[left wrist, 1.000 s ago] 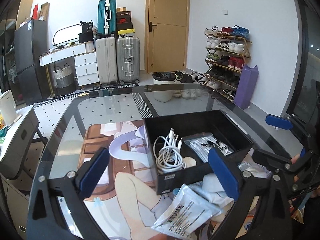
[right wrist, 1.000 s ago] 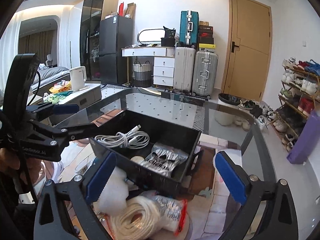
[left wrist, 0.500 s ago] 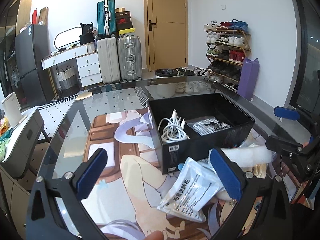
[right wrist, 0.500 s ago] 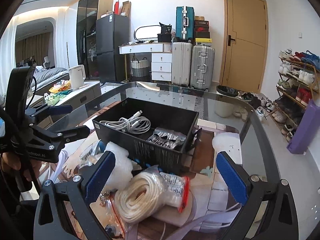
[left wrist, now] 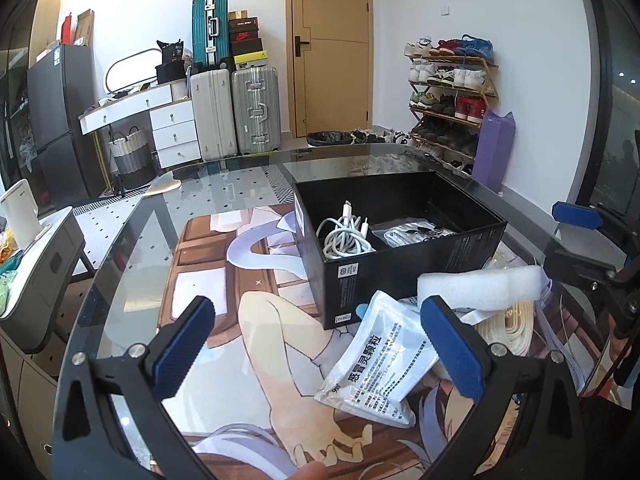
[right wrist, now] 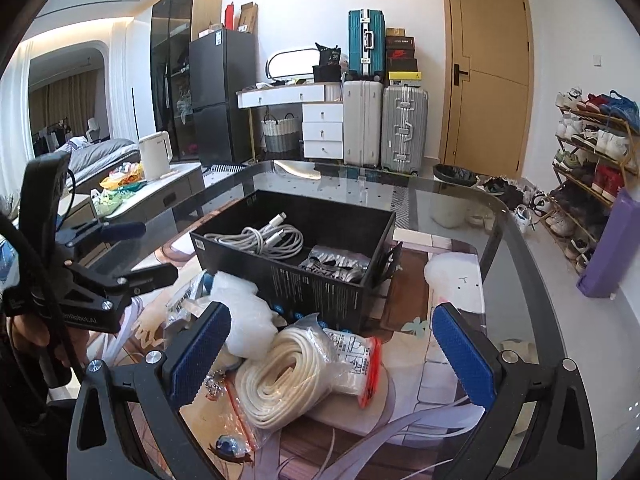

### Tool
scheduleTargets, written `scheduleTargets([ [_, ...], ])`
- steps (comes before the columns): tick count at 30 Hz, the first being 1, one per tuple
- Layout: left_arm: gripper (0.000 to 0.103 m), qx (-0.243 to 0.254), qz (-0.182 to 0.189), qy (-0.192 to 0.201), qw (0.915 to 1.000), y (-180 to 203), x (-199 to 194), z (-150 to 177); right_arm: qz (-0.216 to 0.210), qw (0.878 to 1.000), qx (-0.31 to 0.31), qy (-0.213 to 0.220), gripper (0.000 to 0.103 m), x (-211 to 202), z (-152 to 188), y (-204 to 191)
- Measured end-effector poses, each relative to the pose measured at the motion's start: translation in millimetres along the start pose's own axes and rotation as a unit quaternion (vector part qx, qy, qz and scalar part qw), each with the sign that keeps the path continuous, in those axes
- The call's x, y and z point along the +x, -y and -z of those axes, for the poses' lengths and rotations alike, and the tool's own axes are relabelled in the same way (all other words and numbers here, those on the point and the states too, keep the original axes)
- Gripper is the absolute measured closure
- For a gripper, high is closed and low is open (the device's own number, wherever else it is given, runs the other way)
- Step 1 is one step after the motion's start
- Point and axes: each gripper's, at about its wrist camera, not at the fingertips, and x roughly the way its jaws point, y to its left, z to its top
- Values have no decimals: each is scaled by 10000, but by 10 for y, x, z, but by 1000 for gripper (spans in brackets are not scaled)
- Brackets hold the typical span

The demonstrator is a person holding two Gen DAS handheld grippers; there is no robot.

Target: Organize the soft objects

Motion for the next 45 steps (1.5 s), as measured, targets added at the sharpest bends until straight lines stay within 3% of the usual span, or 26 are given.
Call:
scheduleTargets([
  [13,0,110,158,-119,9997,44,15,39,-467,9981,279,-277,1,200,-10,-110],
  [20,0,137,210,-209,9995,55,28,63,-729,9966,96,-377,1,326,-26,-295],
  [30,0,32,245,-344,9991,-18,78,112,-1307,9898,116,-564,21,475,-37,-427],
  [45,0,129,273,-366,9989,22,97,139,-1604,9821,498,-849,43,630,34,-373],
])
